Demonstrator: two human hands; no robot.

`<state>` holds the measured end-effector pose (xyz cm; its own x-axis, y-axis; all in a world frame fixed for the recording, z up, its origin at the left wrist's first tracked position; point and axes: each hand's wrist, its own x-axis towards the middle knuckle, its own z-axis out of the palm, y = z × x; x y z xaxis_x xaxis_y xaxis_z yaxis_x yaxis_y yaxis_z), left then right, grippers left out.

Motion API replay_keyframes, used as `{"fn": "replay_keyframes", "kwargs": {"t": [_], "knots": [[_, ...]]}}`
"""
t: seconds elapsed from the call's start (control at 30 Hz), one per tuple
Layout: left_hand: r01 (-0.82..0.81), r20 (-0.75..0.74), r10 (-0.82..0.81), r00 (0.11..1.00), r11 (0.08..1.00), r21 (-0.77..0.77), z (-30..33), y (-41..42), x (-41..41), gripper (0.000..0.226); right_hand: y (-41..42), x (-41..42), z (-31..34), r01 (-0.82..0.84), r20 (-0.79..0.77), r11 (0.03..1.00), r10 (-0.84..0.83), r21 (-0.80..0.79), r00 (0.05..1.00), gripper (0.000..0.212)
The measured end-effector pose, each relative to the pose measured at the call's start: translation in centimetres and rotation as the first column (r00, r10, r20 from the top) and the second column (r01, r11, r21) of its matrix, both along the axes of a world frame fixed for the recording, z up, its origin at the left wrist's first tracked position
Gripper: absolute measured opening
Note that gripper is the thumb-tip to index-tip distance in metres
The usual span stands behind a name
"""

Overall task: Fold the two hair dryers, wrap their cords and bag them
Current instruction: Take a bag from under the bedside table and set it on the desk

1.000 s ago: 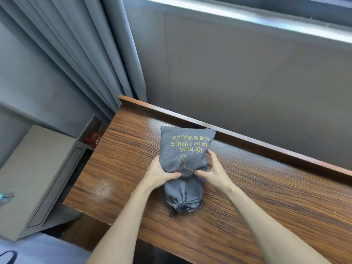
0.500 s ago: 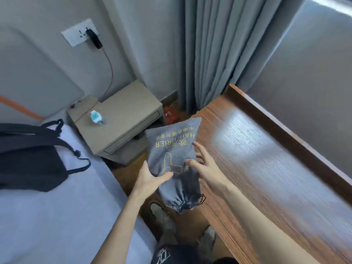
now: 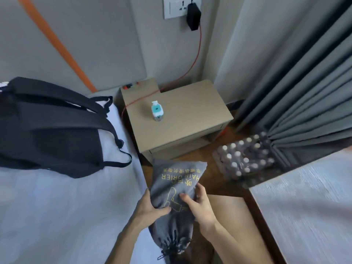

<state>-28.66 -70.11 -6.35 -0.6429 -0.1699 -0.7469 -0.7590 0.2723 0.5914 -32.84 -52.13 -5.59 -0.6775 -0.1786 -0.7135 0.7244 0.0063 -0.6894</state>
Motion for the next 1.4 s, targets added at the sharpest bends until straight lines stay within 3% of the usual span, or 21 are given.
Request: {"fn": "replay_keyframes", "kwargs": {"t": [0.13,0.23,0.37,0.53,0.67,0.83,1.0,1.17,1.4], "knots": [[0.028,0.035,-0.027,0.999,0.999,-0.041,-9.0,-0.9,-2.3,0.113,-1.0,-2.1,-8.7,0.053,0.041,0.997,-0.055,0.048,0.998,0.049],[0.048,0.011,-0.048,0.999,0.998,-0.036,-15.7,-0.9,-4.7,0.097,-0.7,-3.9,-16.1,0.070,0.045,0.993,-0.075,0.095,0.996,0.048],[0.124,-0.026,-0.126,0.992,0.990,-0.072,-24.4,-1.1,-8.0,0.058,-0.2,-7.0,-25.5,0.066,0.063,0.988,-0.075,0.140,0.995,0.054],[0.172,-0.075,-0.186,0.980,0.971,-0.166,-33.5,-1.8,-12.3,0.083,-1.1,-11.1,-35.2,0.074,0.134,0.992,-0.088,0.104,0.987,0.057],[0.175,-0.038,-0.190,0.981,0.955,-0.238,-39.0,-2.6,-15.2,0.099,-2.4,-13.6,-40.8,0.082,0.164,0.994,-0.092,0.065,0.982,0.043],[0.137,-0.023,-0.150,0.989,0.949,-0.286,-43.5,-2.8,-18.1,0.110,-2.9,-16.8,-45.4,0.069,0.143,0.997,-0.073,0.034,0.987,0.045],[0.003,-0.121,-0.048,0.992,0.938,-0.347,-47.6,-3.0,-20.8,0.102,-3.9,-20.2,-49.6,0.106,0.082,0.994,-0.104,-0.031,0.991,0.052],[-0.141,-0.245,0.028,0.969,0.878,-0.458,-49.6,-3.3,-22.6,0.091,-5.9,-22.7,-52.2,0.107,0.089,0.983,-0.094,-0.148,0.992,0.045],[-0.169,-0.315,-0.012,0.949,0.824,-0.540,-51.2,-5.7,-26.1,0.075,-9.2,-25.0,-55.3,0.171,0.110,0.944,-0.146,-0.284,0.983,0.052]]}}
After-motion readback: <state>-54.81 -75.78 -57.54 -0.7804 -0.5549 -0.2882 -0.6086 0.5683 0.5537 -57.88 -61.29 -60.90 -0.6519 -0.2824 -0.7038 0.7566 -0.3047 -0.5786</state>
